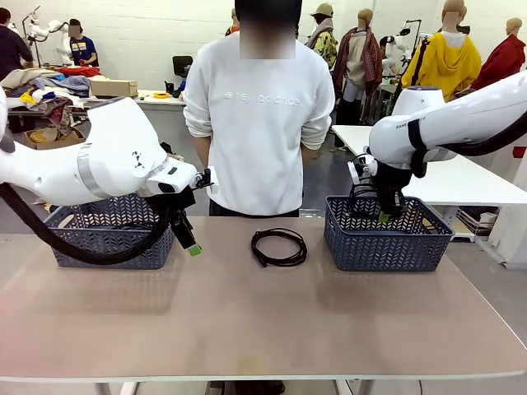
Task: Organize the cables according to human instructions.
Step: Pick up a bundle of cables and place it in the basket indicated by the human.
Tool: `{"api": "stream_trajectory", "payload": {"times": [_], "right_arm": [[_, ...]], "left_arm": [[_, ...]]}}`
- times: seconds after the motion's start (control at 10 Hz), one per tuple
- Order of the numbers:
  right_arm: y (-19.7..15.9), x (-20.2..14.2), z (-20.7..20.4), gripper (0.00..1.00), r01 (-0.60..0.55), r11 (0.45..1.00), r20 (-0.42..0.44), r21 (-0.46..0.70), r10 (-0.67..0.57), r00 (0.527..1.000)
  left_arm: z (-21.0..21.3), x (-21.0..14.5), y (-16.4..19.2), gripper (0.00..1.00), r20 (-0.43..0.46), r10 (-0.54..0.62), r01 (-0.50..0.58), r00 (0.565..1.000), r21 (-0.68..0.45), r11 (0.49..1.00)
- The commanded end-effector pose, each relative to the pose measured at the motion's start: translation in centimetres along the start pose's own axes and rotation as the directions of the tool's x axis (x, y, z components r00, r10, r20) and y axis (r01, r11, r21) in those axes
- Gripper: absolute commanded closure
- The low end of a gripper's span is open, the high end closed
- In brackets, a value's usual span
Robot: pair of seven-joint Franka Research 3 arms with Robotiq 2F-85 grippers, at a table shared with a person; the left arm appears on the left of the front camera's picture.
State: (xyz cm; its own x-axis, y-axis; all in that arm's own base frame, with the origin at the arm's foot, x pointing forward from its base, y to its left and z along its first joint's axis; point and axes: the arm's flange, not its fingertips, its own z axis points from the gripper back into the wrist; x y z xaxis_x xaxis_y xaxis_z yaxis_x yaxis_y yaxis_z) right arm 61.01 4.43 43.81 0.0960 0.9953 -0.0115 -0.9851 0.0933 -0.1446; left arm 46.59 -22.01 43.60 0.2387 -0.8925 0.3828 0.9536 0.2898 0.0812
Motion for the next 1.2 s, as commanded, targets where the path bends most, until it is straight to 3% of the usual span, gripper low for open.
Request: {"api": "stream_trajectory", "payload": {"times": [0.0,0.1,0.2,0.3,0.4,0.5,0.6,0.7,0.8,0.9,1.0,1.1], "right_arm": [[-0.76,-0.23,0.27,0.71,-0.02,1.0,-0.021,-0.007,0.02,1.0],[-0.88,-0.21,0.2,0.71,-0.018,1.0,-0.016,-0.004,0.018,1.0],[-1.07,-0.25,0.17,0.52,-0.01,1.0,-0.013,-0.005,0.01,1.0],[-1.21,-0.32,0.18,0.67,-0.003,1.0,-0.013,-0.011,0.003,1.0],[-1.27,-0.4,0.34,0.32,0.001,1.0,-0.006,-0.011,-0.002,1.0],[-1.26,-0.43,0.59,0.47,0.003,1.0,-0.005,-0.011,-0.003,1.0],[-1.19,-0.48,0.65,0.13,0.0,1.0,-0.003,-0.006,0.0,1.0],[-1.16,-0.56,0.56,0.28,-0.001,1.0,-0.002,0.004,0.001,1.0],[-1.15,-0.57,0.57,0.29,-0.006,1.0,0.001,0.009,0.006,1.0],[-1.15,-0.61,0.59,0.08,-0.009,1.0,0.006,0.022,0.009,1.0],[-1.13,-0.6,0.62,0.1,-0.01,1.0,0.006,0.026,0.01,1.0],[-0.91,-0.77,0.76,0.0,0.011,1.0,0.001,0.017,-0.011,1.0]], "left_arm": [[0.2,-0.05,0.13,0.0,-0.005,-0.002,0.002,1.0,0.003,1.0],[0.2,-0.05,0.13,0.0,-0.005,-0.002,0.002,1.0,0.003,1.0],[0.2,-0.05,0.13,0.0,-0.005,-0.002,0.002,1.0,0.003,1.0],[0.2,-0.05,0.13,0.0,-0.005,-0.002,0.002,1.0,0.003,1.0],[0.2,-0.05,0.13,0.0,-0.005,-0.002,0.002,1.0,0.003,1.0],[0.2,-0.05,0.13,0.0,-0.005,-0.002,0.002,1.0,0.003,1.0],[0.2,-0.05,0.13,0.0,-0.005,-0.002,0.002,1.0,0.003,1.0],[0.2,-0.05,0.13,0.0,-0.005,-0.002,0.002,1.0,0.003,1.0],[0.2,-0.05,0.13,0.0,-0.005,-0.002,0.002,1.0,0.003,1.0],[0.2,-0.05,0.13,0.0,-0.005,-0.002,0.002,1.0,0.003,1.0],[0.2,-0.05,0.13,0.0,-0.005,-0.002,0.002,1.0,0.003,1.0],[0.2,-0.05,0.13,0.0,-0.005,-0.002,0.002,1.0,0.003,1.0]]}}
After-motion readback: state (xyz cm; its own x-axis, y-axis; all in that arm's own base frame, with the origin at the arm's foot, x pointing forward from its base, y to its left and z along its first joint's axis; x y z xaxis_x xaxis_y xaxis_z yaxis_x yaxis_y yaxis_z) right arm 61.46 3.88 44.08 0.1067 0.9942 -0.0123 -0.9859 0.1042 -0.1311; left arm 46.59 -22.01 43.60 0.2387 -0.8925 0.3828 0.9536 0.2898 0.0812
